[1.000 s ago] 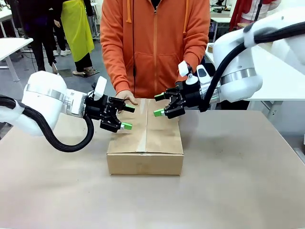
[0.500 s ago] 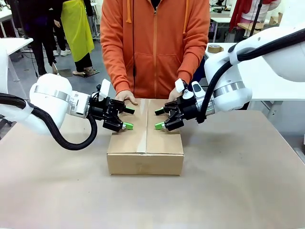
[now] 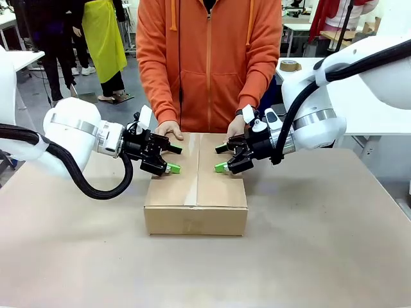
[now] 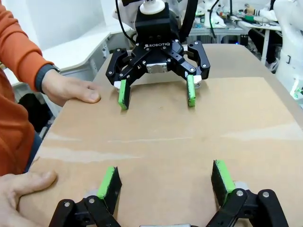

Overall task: Pack the gift set into the box.
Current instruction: Press and hold the closed box until the human finishes sealing it.

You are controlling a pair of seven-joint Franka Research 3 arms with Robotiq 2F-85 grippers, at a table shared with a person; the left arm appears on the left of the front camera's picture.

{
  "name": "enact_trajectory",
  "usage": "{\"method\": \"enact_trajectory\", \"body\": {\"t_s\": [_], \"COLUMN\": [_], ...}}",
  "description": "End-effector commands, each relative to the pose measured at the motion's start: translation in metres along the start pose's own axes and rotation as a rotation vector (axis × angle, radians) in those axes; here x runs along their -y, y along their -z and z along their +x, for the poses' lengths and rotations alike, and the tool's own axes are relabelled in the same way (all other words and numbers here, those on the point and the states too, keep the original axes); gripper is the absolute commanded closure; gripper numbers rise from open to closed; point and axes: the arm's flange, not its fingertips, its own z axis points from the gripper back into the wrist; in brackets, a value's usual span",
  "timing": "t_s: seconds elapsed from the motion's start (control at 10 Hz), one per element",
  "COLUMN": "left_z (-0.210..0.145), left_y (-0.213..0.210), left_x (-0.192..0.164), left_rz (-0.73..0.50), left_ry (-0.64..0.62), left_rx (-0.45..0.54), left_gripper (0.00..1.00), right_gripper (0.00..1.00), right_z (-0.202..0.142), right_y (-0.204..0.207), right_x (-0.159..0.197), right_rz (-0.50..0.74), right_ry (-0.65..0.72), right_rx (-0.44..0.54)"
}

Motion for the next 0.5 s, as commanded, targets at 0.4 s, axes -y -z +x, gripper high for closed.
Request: {"method": "enact_trajectory", "body": {"t_s": [0.4], "left_z": [0.0], "left_y": [0.0], "left_x": [0.0], "left_rz": [0.0], "left_ry": [0.0], "left_rx": [0.0], "left_gripper": [0.0], "right_gripper": [0.0], "right_z": [0.0], "right_y": [0.0], "right_x": [0.0], "right_rz": [0.0], "right_ry": [0.0], "right_rx": [0.0]}}
